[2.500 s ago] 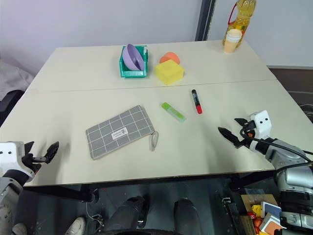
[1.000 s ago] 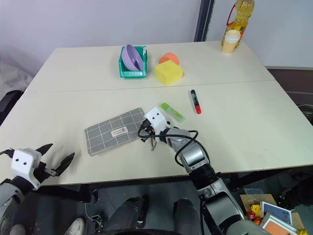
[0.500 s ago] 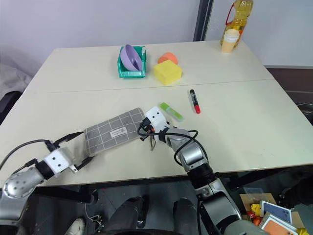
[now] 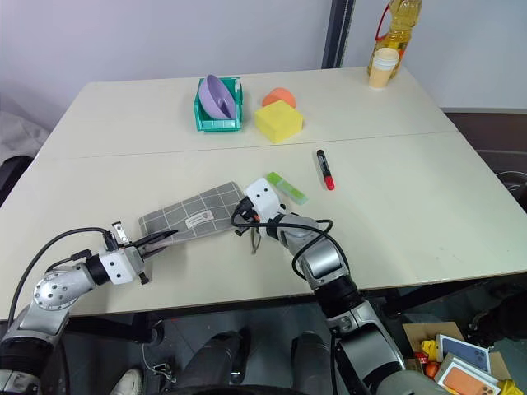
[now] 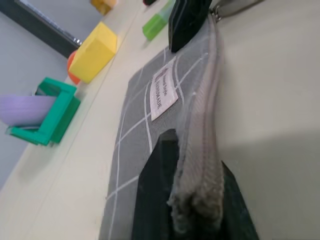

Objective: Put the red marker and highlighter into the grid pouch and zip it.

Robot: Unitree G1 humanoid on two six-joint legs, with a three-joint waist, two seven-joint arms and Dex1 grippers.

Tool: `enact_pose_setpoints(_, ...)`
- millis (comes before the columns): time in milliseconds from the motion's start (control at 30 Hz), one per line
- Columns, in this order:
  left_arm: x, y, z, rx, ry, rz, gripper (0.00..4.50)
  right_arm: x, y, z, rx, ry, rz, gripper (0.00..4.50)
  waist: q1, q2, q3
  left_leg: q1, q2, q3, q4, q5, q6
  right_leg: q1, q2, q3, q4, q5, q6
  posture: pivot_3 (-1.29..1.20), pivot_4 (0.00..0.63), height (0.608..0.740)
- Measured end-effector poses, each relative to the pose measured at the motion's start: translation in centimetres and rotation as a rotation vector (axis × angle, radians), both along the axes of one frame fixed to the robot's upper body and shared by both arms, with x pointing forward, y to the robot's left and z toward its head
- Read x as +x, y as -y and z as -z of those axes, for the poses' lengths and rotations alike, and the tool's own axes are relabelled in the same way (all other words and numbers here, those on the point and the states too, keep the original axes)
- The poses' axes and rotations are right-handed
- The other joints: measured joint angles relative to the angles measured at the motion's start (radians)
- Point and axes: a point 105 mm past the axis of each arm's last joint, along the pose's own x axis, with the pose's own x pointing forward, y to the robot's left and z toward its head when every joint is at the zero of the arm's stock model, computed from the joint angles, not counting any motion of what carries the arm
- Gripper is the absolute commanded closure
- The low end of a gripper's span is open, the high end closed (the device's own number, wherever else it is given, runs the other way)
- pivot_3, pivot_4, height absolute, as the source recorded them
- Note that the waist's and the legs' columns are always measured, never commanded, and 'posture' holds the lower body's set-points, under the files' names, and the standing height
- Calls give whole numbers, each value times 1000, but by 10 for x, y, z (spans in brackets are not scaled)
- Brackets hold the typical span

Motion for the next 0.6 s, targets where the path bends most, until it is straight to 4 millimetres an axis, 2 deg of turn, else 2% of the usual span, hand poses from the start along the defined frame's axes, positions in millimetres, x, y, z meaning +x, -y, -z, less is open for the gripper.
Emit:
enact_pose_setpoints(100,3,2,-2,-69,-41,-31,4416,4,8,-3,6,11,29,4500,1,0,0,0,0,0,0,0,0,0,0,0,0,0,0,0,150,740)
enact_pose_setpoints(167,8,6,-8,-151,-66,-72,4500,7,19,-10,27,24,40,3943,3,0,0,0,0,0,0,0,0,0,0,0,0,0,0,0,150,740)
enact_pose_setpoints(200,11,9,-11,-200,-83,-97,4500,8,26,-18,50,37,42,3589,2,0,0,0,0,0,0,0,0,1,0,0,0,0,0,0,150,740)
enact_pose_setpoints(300,16,12,-18,-282,-114,-144,4500,13,45,-41,85,87,56,2048,-3,0,0,0,0,0,0,0,0,2,0,0,1,0,0,0,150,740)
enact_pose_setpoints(400,22,19,-26,-389,-112,-206,4500,12,67,-52,94,69,52,474,-1,2,1,-1,0,0,-1,0,1,2,0,0,1,0,0,0,150,740)
enact_pose_setpoints(500,26,23,-28,-427,-112,-237,4500,8,77,-57,128,27,48,474,-3,1,1,-1,1,0,-1,0,1,2,0,0,1,0,0,0,150,740)
enact_pose_setpoints(600,27,33,-31,-463,-107,-236,4500,5,76,-51,148,-31,45,474,-2,2,1,-1,1,0,-1,0,1,2,0,0,1,0,0,0,150,740)
